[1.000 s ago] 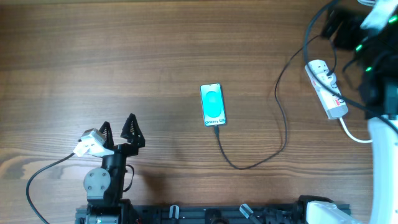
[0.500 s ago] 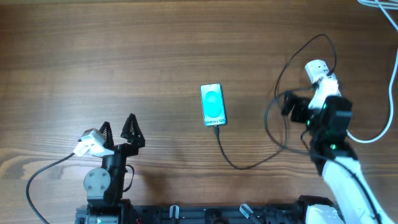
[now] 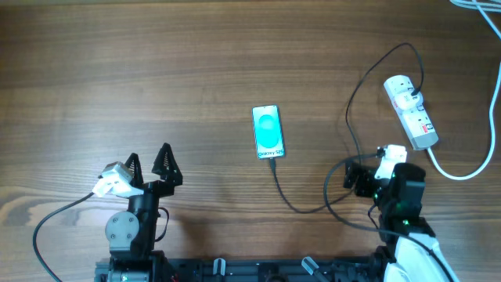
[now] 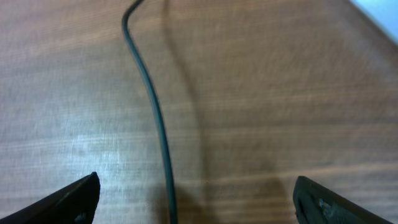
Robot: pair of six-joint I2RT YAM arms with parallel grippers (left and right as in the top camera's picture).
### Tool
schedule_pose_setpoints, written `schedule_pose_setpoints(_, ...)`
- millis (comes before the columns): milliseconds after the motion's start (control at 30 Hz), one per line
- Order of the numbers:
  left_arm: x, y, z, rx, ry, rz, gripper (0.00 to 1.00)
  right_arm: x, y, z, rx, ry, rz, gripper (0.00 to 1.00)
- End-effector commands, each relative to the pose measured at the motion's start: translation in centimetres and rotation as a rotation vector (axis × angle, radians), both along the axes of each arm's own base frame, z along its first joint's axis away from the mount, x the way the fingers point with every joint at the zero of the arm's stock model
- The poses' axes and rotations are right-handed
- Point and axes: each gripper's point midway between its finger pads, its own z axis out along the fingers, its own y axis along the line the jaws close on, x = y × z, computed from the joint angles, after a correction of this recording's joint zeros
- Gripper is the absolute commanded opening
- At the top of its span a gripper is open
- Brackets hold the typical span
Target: Plug charger to phone and switch on socket
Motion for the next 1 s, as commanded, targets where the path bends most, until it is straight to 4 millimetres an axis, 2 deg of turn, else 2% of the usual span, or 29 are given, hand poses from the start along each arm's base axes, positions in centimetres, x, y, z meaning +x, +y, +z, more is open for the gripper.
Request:
schedule_pose_setpoints(0, 0.0, 0.1, 0.0, -0.005, -0.001, 0.006, 1.00, -0.7, 0.7, -0.2, 0.033, -0.035, 0.016, 1.00)
schedule_pose_setpoints(200, 0.0, 0.1, 0.0, -0.005, -0.001, 0.006, 1.00, -1.1, 0.8, 1.5, 0.029, -0.090, 0.018, 1.00)
schedule_pose_setpoints(333, 0.0, 0.1, 0.0, -0.005, -0.001, 0.006, 1.00, 0.1, 0.9, 6.0, 0.045, -0.283, 0.010, 1.00)
schedule_pose_setpoints(433, 0.0, 0.1, 0.0, -0.005, -0.001, 0.006, 1.00, 0.5, 0.8, 8.5, 0.041, -0.393, 0.008, 1.00)
schedule_pose_setpoints(733, 0.0, 0.1, 0.0, -0.006, -0.001, 0.006, 1.00, 0.2, 0.8, 14.7, 0.012, -0.658, 0.016, 1.00)
schedule_pose_setpoints(833, 0.0, 0.1, 0.0, -0.005, -0.001, 0.006, 1.00, -0.2, 0.8, 16.3, 0.005, -0.727, 0.019, 1.00)
schedule_pose_setpoints(967, 0.0, 0.1, 0.0, -0.006, -0.001, 0.006, 1.00, -0.2, 0.8, 16.5, 0.004, -0.736, 0.019, 1.00)
